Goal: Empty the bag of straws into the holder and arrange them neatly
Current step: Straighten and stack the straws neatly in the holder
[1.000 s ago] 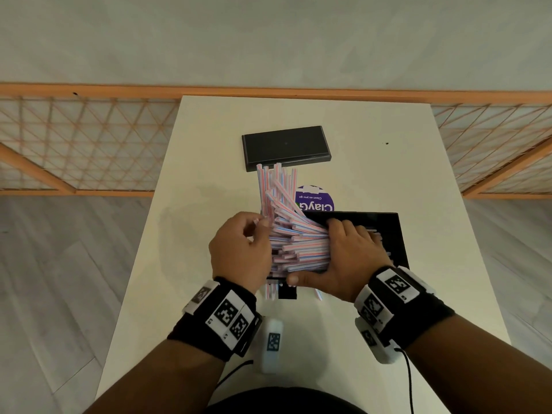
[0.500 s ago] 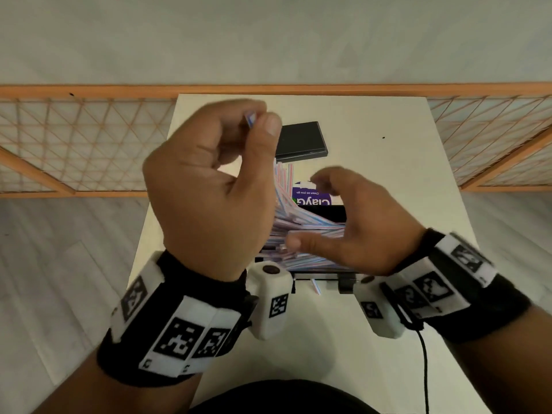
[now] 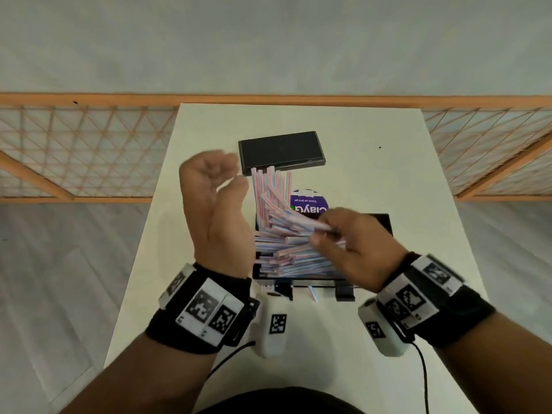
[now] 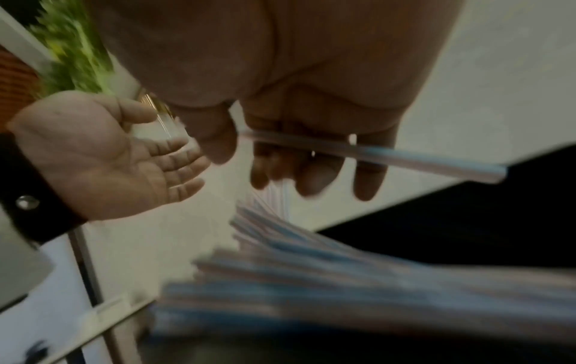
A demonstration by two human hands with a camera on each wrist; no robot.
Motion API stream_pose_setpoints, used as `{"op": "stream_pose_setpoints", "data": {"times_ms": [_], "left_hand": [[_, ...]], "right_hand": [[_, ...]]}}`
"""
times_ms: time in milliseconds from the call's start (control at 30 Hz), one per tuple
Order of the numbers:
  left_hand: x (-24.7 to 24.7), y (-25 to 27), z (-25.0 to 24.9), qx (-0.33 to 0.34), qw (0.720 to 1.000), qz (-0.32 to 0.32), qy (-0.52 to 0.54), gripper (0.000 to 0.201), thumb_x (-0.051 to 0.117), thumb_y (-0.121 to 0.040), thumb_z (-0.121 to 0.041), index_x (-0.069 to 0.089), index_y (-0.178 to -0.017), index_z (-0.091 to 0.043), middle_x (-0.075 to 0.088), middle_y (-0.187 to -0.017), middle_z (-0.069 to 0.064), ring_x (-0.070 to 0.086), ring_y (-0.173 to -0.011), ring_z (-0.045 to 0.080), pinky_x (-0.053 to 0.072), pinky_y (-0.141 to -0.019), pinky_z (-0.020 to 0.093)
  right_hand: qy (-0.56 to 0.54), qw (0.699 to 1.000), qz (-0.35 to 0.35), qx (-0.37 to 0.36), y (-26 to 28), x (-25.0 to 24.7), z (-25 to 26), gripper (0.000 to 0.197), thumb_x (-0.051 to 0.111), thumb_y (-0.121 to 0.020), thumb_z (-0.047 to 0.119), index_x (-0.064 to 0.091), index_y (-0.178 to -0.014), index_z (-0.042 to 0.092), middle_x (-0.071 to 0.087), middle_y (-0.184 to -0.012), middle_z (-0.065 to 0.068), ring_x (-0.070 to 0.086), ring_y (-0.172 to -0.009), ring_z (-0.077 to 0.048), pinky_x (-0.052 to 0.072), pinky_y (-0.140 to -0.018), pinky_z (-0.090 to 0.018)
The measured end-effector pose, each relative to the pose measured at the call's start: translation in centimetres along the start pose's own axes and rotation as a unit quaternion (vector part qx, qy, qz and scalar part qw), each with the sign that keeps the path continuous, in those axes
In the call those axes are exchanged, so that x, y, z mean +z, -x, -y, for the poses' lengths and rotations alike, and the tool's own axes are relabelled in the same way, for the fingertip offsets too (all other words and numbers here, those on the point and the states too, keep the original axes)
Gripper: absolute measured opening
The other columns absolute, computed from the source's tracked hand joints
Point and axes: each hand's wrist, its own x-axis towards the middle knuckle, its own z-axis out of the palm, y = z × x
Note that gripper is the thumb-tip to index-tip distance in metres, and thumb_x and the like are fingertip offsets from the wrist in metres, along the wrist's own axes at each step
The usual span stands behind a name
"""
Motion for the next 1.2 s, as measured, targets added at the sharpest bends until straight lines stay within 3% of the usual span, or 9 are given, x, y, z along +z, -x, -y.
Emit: {"op": "stream_pose_setpoints", "data": {"times_ms": [100,200,267,400,567,733,933,1067,1200], "left_hand": [[-0.5,0.4,3.3,-0.135,0.989,-0.049,-0.045,0.036,0.057,-0.076,-0.032,0.053,-0.112,-0.027,0.059,-0.114,-0.006,0.057,-0.103,0.005,0.041,-0.092,0.030],[-0.6,0.0,5.6,-0.247,0.964,0.029,-0.090,0.071,0.063,-0.068,-0.052,0.051,-0.130,-0.020,0.060,-0.127,0.000,0.059,-0.116,0.014,0.045,-0.101,0.036],[-0.5,-1.1,6.6,-0.304,0.949,0.075,-0.046,0.080,0.069,-0.061,-0.059,0.058,-0.127,-0.014,0.067,-0.121,0.003,0.065,-0.110,0.017,0.049,-0.099,0.040],[0.0,-2.8,6.6,-0.338,0.928,0.158,0.024,0.049,0.075,-0.080,-0.040,0.066,-0.111,-0.004,0.075,-0.093,0.007,0.073,-0.082,0.020,0.054,-0.076,0.035],[1.0,-3.1,5.9,-0.250,0.936,0.241,-0.058,0.055,0.074,-0.078,-0.044,0.065,-0.109,0.001,0.076,-0.096,0.016,0.075,-0.088,0.030,0.061,-0.080,0.042],[1.1,-2.5,5.6,-0.142,0.941,0.260,-0.166,0.056,0.080,-0.064,-0.054,0.067,-0.091,-0.007,0.071,-0.084,0.014,0.069,-0.074,0.024,0.058,-0.074,0.038],[1.6,-1.6,4.7,-0.063,0.955,0.229,-0.178,0.020,0.083,-0.076,-0.013,0.068,-0.067,-0.003,0.068,-0.065,0.012,0.066,-0.060,0.020,0.053,-0.061,0.025],[1.8,-1.0,2.2,0.020,0.974,0.193,-0.116,0.023,0.079,-0.076,-0.010,0.063,-0.063,-0.001,0.064,-0.060,0.012,0.063,-0.054,0.023,0.051,-0.057,0.025],[1.0,-1.1,1.8,0.043,0.982,0.154,-0.104,0.021,0.077,-0.078,-0.017,0.069,-0.069,0.000,0.070,-0.063,0.010,0.067,-0.058,0.023,0.053,-0.060,0.027]], "right_hand": [[0.093,0.992,0.065,0.047,0.4,1.1,-2.3,0.092,0.055,-0.057,0.082,0.051,-0.124,0.020,0.055,-0.117,0.003,0.050,-0.108,-0.018,0.044,-0.096,-0.039],[0.146,0.979,0.107,0.089,0.0,2.0,-3.7,0.126,0.055,-0.043,0.091,0.032,-0.144,0.020,0.046,-0.137,0.002,0.044,-0.123,-0.021,0.037,-0.108,-0.041],[0.153,0.976,0.122,0.096,-0.5,2.9,-4.0,0.130,0.058,-0.041,0.092,0.026,-0.146,0.023,0.044,-0.140,0.004,0.044,-0.124,-0.020,0.037,-0.109,-0.041],[0.132,0.980,0.121,0.090,-1.5,4.1,-3.7,0.123,0.060,-0.036,0.093,0.027,-0.140,0.035,0.045,-0.127,0.007,0.049,-0.118,-0.020,0.040,-0.108,-0.042],[0.133,0.981,0.098,0.099,-1.9,4.9,-3.1,0.118,0.056,-0.030,0.098,0.032,-0.131,0.040,0.043,-0.118,0.010,0.051,-0.110,-0.020,0.043,-0.104,-0.046],[0.152,0.981,0.074,0.091,-2.1,4.9,-2.6,0.111,0.055,-0.034,0.097,0.036,-0.125,0.038,0.052,-0.117,0.016,0.053,-0.106,-0.018,0.038,-0.102,-0.046],[0.121,0.991,0.006,0.047,-2.6,5.3,-2.0,0.093,0.056,-0.045,0.095,0.051,-0.115,0.034,0.060,-0.103,0.013,0.052,-0.093,-0.015,0.043,-0.092,-0.041],[-0.033,0.995,-0.095,-0.003,-2.4,5.1,-1.4,0.067,0.071,-0.060,0.069,0.062,-0.103,0.019,0.064,-0.087,0.002,0.061,-0.079,-0.020,0.053,-0.072,-0.040],[-0.007,0.994,-0.105,-0.006,-2.1,4.9,-1.3,0.060,0.074,-0.060,0.067,0.058,-0.093,0.019,0.058,-0.081,0.006,0.055,-0.071,-0.018,0.051,-0.066,-0.037]]}}
